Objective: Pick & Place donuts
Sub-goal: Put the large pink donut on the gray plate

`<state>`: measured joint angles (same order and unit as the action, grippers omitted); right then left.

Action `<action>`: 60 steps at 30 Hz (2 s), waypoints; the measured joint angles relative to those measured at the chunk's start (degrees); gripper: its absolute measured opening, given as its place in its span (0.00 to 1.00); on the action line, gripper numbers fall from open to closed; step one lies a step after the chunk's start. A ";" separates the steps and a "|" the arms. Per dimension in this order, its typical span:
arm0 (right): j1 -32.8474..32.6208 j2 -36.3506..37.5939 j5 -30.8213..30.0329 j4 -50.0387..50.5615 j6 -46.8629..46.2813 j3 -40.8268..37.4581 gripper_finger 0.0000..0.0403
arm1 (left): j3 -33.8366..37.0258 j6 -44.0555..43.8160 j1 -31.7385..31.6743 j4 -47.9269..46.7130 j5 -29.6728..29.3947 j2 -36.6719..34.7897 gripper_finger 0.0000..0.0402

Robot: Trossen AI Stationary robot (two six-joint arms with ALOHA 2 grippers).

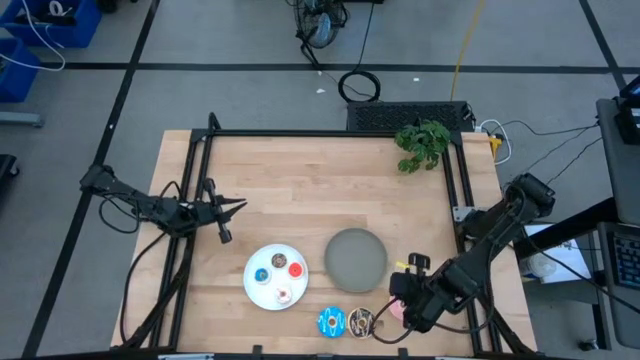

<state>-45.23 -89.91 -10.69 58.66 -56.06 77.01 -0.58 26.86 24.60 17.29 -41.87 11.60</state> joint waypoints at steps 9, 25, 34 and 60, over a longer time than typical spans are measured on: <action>0.22 -1.74 5.03 1.62 -2.88 -0.02 0.08 | -0.02 -0.45 0.00 -0.60 0.00 0.02 0.10; 0.81 -1.85 8.07 -2.92 -1.61 -7.36 0.44 | -0.02 -3.03 0.00 -1.46 0.00 0.00 0.10; 1.75 -1.88 7.88 -13.64 -0.36 -15.22 0.54 | -0.02 -3.48 0.00 -1.72 -0.01 0.00 0.10; 1.81 -6.34 9.38 -21.61 -0.63 -22.32 0.54 | -0.02 -4.89 0.00 -2.26 -0.02 0.00 0.10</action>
<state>-43.42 -96.25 -1.31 37.05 -56.69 54.69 -0.60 21.98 24.60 15.03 -41.89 11.60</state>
